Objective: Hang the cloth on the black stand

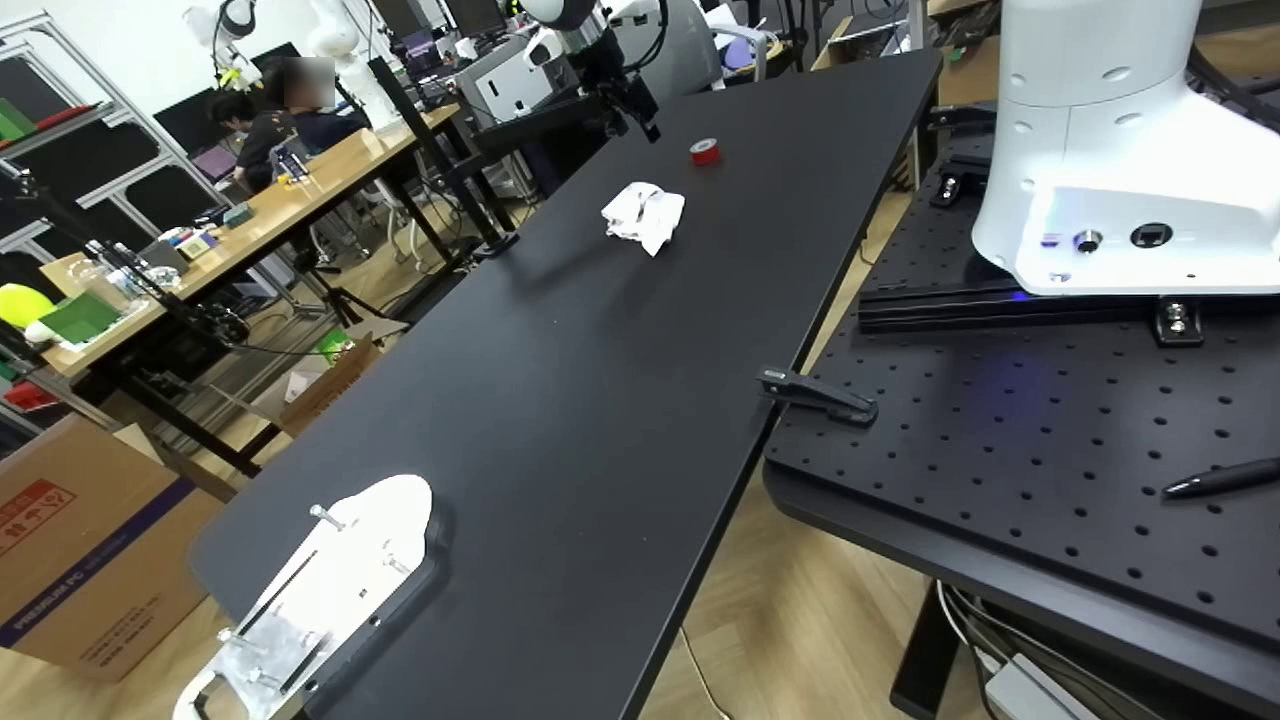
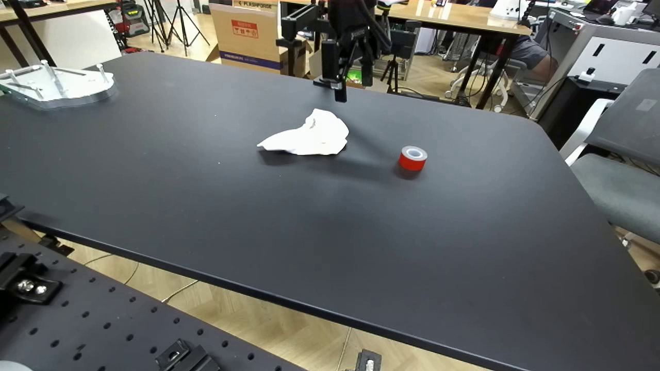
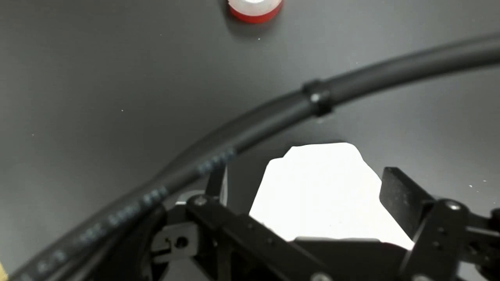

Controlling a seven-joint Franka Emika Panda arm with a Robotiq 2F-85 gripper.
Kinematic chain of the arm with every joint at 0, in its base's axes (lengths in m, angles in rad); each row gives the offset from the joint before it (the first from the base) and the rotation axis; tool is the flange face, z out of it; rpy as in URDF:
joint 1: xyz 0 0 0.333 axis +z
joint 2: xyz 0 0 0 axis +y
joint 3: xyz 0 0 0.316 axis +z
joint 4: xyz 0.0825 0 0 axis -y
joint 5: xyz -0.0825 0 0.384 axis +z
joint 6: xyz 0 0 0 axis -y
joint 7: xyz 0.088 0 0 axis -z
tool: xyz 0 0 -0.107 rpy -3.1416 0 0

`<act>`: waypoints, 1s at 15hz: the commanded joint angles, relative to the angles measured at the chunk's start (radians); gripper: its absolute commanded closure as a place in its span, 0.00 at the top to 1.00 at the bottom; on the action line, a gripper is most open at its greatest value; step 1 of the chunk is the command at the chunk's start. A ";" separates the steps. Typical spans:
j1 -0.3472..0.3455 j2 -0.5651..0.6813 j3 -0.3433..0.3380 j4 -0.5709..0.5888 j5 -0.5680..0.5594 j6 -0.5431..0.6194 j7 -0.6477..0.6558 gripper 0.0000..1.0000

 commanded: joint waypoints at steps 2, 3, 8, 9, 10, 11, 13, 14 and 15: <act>0.000 0.003 0.000 0.002 0.001 -0.004 -0.001 1.00; -0.001 0.003 -0.001 0.003 0.001 -0.005 -0.001 1.00; -0.001 0.003 -0.001 0.004 0.001 -0.005 -0.001 1.00; -0.001 0.003 -0.001 0.004 0.001 -0.005 -0.001 1.00; -0.001 0.003 -0.001 0.004 0.001 -0.005 -0.001 1.00; -0.011 -0.001 0.012 0.000 0.022 -0.015 -0.021 1.00; -0.046 -0.009 0.057 -0.012 0.101 -0.038 -0.117 1.00; -0.068 -0.013 0.084 -0.016 0.159 -0.054 -0.184 1.00; -0.093 -0.013 0.110 -0.020 0.218 -0.062 -0.266 1.00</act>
